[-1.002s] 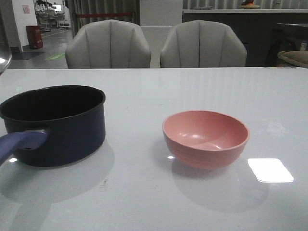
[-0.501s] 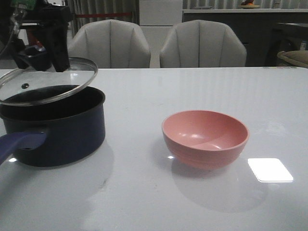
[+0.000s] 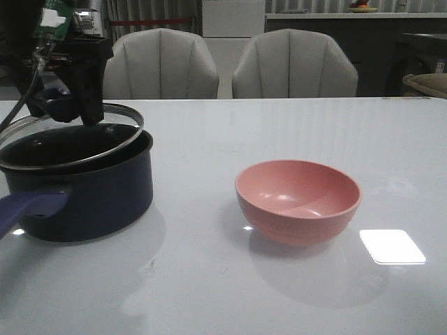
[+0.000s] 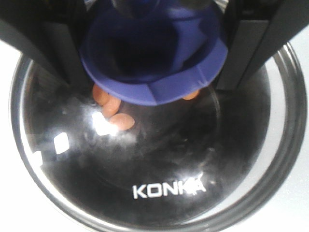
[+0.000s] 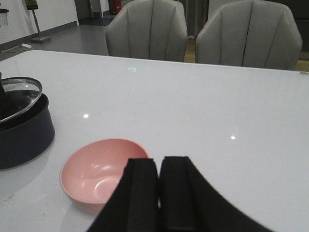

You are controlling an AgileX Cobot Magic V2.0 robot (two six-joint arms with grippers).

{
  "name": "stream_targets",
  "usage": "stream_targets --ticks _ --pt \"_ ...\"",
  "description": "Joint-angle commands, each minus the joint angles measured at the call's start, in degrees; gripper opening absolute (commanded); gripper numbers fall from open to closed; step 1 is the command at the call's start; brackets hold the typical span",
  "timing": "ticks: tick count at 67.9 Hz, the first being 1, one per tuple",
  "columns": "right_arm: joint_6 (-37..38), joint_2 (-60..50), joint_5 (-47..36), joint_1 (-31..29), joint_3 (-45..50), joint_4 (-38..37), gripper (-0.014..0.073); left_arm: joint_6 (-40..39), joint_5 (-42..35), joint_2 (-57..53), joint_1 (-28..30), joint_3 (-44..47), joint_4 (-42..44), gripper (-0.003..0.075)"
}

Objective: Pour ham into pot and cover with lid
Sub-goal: 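Lower the glass lid onto the saucepan with the left gripper, then open the left gripper and lift it off the lid knob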

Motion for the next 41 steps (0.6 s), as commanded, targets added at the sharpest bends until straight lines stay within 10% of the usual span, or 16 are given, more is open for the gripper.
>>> stream_targets --ticks 1,25,41 --pt "-0.24 0.34 -4.15 -0.42 -1.65 -0.29 0.0144 -0.24 -1.21 -2.55 -0.40 -2.04 -0.62 0.0355" --pt "-0.24 0.34 -4.15 -0.42 -1.65 -0.29 0.0144 -0.24 -0.82 -0.81 -0.40 -2.04 -2.59 0.0370" --pt "-0.24 0.34 -4.15 -0.42 -1.65 -0.29 0.0144 -0.24 -1.02 -0.15 -0.40 -2.04 -2.59 0.0620"
